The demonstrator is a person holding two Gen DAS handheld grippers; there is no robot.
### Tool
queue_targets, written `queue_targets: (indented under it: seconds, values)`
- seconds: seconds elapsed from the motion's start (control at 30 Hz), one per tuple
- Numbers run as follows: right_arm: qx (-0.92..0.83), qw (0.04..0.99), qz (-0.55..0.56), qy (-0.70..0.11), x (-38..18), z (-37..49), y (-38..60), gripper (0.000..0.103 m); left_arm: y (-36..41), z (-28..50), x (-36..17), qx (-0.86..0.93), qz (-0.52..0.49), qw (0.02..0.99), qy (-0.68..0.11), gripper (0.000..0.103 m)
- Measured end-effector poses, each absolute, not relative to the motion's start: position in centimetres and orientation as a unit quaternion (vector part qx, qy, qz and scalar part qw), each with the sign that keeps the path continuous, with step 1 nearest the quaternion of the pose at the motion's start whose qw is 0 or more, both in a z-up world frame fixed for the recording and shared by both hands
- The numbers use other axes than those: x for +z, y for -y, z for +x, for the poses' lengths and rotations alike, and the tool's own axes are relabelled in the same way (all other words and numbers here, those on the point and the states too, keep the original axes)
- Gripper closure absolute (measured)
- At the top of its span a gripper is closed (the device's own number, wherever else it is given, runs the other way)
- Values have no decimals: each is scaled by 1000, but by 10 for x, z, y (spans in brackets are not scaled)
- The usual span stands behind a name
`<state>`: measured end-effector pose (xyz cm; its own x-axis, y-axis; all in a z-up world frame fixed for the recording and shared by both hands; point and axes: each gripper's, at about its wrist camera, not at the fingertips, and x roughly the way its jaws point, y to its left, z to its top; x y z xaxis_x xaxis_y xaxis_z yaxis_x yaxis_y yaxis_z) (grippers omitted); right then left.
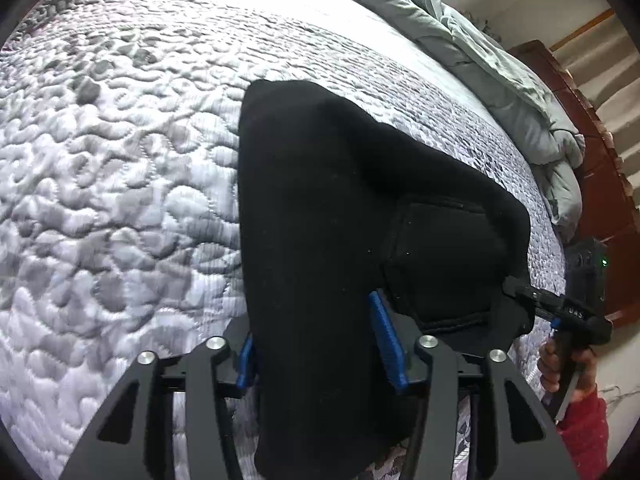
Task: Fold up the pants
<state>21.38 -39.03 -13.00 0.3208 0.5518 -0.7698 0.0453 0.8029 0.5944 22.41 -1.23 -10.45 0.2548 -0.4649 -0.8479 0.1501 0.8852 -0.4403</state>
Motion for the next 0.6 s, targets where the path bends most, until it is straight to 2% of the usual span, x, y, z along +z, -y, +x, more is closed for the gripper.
queue_targets:
  seconds: [0.07, 0.13, 0.33, 0.43, 0.53, 0.6]
  values:
    - [155, 775, 252, -559, -119, 206, 392, 39, 11, 218, -96, -175, -107, 790, -578, 39]
    - [133, 789, 235, -551, -103, 196, 395, 35, 3, 212, -89, -163, -92, 798, -574, 39]
    - [118, 826, 165, -526, -71, 168, 379, 32, 1, 177, -69, -120, -58, 828, -545, 30]
    - [95, 826, 121, -542, -80, 167, 370, 32, 4, 165, -73, -112, -52, 832, -541, 30]
    - [77, 812, 129, -564, -98, 167, 375, 32, 8, 164, -91, -113, -51, 818, -562, 30]
    - [71, 808, 135, -569, -108, 165, 380, 28, 6, 162, -97, -112, -64, 817, -562, 28]
